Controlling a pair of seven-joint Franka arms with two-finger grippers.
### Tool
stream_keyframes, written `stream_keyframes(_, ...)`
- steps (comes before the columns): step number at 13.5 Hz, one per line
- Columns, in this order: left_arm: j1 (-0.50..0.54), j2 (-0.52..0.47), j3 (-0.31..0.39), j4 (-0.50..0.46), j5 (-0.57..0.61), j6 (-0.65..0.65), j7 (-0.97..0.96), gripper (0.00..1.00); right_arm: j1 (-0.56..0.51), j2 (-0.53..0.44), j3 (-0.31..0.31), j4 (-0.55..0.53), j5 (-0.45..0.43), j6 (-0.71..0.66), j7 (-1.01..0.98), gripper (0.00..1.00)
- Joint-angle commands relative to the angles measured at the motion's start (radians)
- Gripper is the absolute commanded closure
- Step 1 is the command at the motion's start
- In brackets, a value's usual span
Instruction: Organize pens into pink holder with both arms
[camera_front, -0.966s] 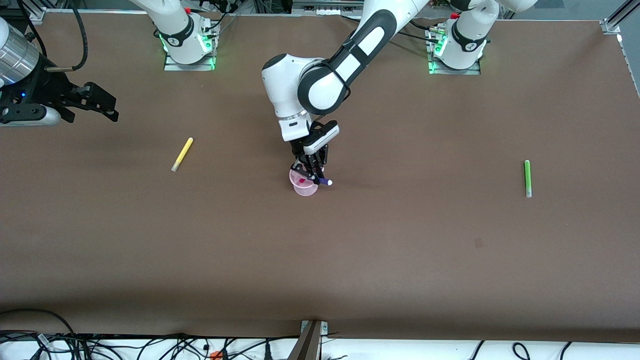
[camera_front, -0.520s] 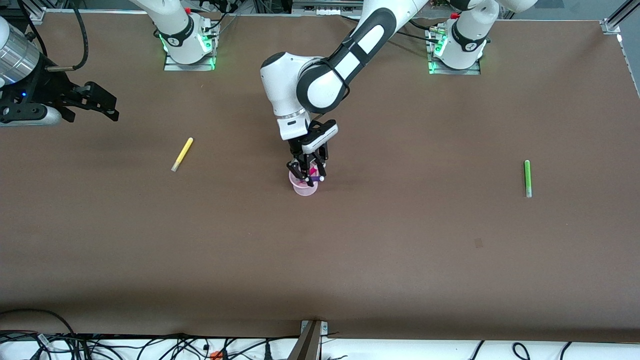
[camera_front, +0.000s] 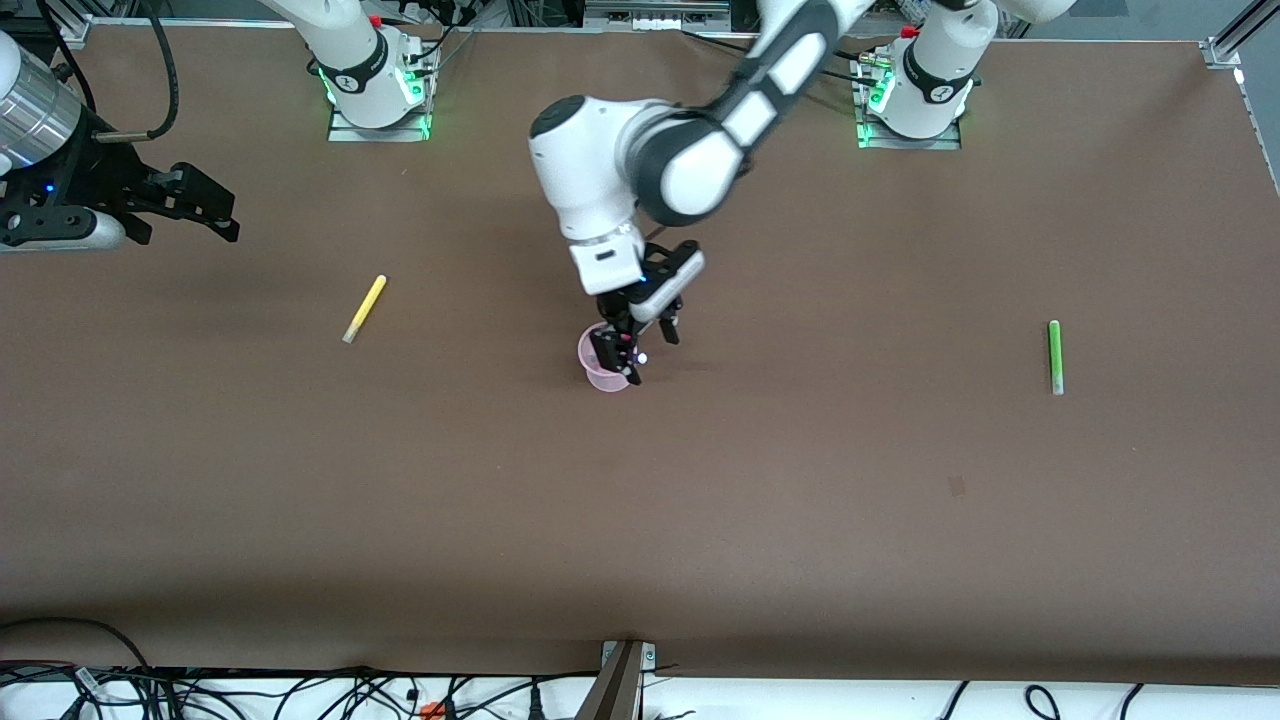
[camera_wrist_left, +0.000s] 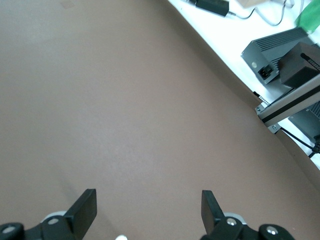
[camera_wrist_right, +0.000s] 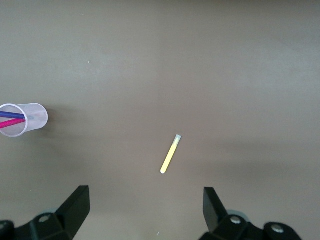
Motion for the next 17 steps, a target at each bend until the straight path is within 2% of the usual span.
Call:
stream_keyframes(1,0.118,-0.148,-0.015,-0.041,-0.206,-0.094,0.277,0.05,0.001,0.005,0.004,0.021,0.002,-0.018,0.001,0.00)
stream_keyframes(5,0.315,-0.285,-0.015,-0.060,-0.489,-0.261,0.718,0.05,0.019,0.005,0.005,0.021,-0.010,-0.021,-0.002,0.00)
stream_keyframes(7,0.426,-0.355,-0.015,-0.092,-0.566,-0.371,0.961,0.05,0.020,0.005,0.005,0.021,-0.010,-0.021,-0.004,0.00)
stream_keyframes(9,0.521,-0.404,-0.015,-0.132,-0.592,-0.425,1.173,0.05,0.021,0.005,0.005,0.021,-0.011,-0.021,-0.004,0.00)
stream_keyframes(13,0.694,-0.512,-0.015,-0.302,-0.598,-0.424,1.688,0.00,0.021,0.005,0.005,0.021,-0.011,-0.021,-0.004,0.00)
stream_keyframes(15,0.762,-0.521,-0.015,-0.330,-0.598,-0.424,1.871,0.00,0.021,0.003,0.005,0.021,-0.010,-0.021,-0.004,0.00)
stream_keyframes(17,0.819,-0.555,-0.015,-0.401,-0.598,-0.384,1.995,0.00,0.026,0.003,0.005,0.021,-0.011,-0.021,-0.004,0.00)
